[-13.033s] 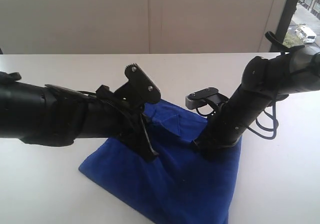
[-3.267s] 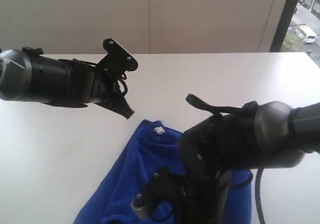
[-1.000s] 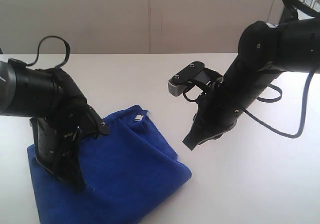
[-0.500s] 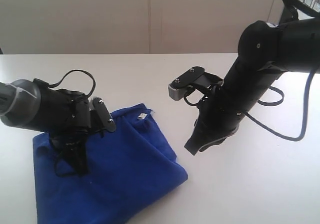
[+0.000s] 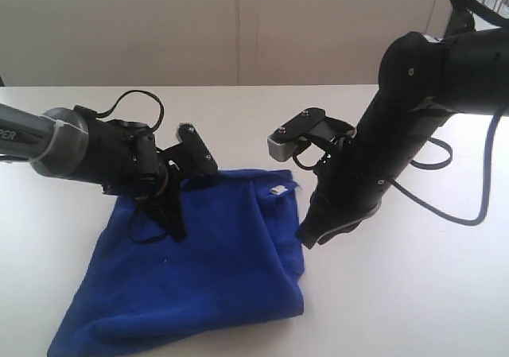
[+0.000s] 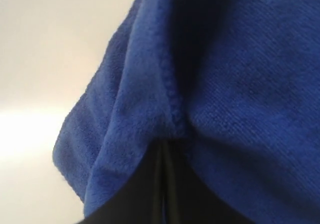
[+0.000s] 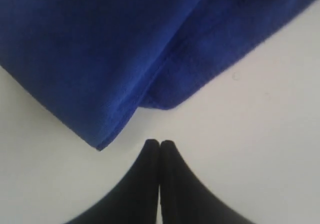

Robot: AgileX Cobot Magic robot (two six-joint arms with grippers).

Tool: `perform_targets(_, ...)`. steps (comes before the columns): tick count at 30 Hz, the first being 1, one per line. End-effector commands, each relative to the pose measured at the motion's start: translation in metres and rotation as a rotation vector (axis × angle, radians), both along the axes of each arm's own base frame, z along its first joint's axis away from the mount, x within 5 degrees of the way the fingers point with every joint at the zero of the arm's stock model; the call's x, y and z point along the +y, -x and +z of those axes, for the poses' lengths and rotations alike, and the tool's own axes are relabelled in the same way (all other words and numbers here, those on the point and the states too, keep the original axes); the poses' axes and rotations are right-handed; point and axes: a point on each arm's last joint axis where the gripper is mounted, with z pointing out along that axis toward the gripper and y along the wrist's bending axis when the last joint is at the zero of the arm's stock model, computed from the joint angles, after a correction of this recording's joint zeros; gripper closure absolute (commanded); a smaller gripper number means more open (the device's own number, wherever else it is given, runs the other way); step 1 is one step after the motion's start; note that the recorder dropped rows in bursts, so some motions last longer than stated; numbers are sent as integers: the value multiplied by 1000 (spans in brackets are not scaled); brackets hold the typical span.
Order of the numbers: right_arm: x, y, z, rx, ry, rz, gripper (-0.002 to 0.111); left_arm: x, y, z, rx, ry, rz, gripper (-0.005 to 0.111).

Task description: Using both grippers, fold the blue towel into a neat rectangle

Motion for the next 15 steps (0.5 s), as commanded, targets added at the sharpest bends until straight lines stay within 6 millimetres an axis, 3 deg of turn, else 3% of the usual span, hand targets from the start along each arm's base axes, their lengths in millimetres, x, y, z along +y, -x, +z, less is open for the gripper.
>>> perform_targets(1,-1,1,5,-4,-21,28,108,-6,-8,4,-8,10,35,107)
perform_targets(4,0,4,3,14,-39,32,108,2,-10,21,-20,-49,127,107)
perform_targets(9,2,7,-6,7,-85,11,108,-1,3,50,37,72,134,107)
perform_targets(15,-1,9,-27,-66,-118,-94,108,-27,31,54,327,297,-90,107)
